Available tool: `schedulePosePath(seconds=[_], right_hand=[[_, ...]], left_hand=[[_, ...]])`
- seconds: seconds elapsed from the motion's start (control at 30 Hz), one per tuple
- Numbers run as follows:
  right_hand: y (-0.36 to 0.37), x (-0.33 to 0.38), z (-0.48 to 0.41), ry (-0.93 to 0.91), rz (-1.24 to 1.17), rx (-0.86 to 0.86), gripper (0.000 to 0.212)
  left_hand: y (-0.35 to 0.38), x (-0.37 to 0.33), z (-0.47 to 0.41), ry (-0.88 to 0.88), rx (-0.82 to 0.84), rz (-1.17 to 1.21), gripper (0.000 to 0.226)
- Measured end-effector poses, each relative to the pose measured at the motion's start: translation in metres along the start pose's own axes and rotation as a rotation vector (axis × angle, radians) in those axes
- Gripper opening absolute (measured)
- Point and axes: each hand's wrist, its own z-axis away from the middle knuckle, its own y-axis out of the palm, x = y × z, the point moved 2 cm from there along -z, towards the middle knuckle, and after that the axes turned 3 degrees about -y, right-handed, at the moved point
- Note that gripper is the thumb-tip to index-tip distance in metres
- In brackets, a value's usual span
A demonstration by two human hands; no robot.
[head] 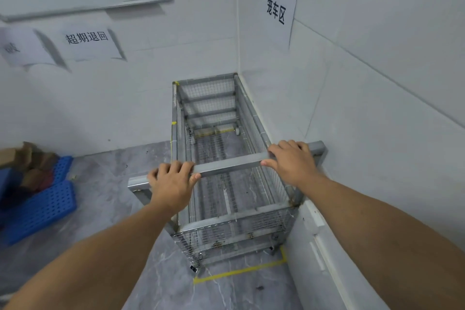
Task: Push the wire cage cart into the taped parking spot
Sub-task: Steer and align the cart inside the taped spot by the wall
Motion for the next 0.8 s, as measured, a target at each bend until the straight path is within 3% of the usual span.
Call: schedulePosePath(seconds=[0.27, 0.53, 0.8], right_hand=[[0.007, 0.004, 0.007, -0.01, 0.004, -0.053, 0.038], [0.005, 0.008, 0.009, -0.009, -0.014, 0.008, 0.045], [-0.026, 0.029, 0.023, -0.054, -0.111, -0.066, 0.049]], left_hand=[[-0.006, 0.001, 0.0, -0.01, 0.088, 0.042, 0.043], [-0.017, -0.003, 0.006, -0.009, 0.127, 0.029, 0.052], [-0.051, -0.024, 0.008, 0.048, 0.048, 0.138, 0.058]])
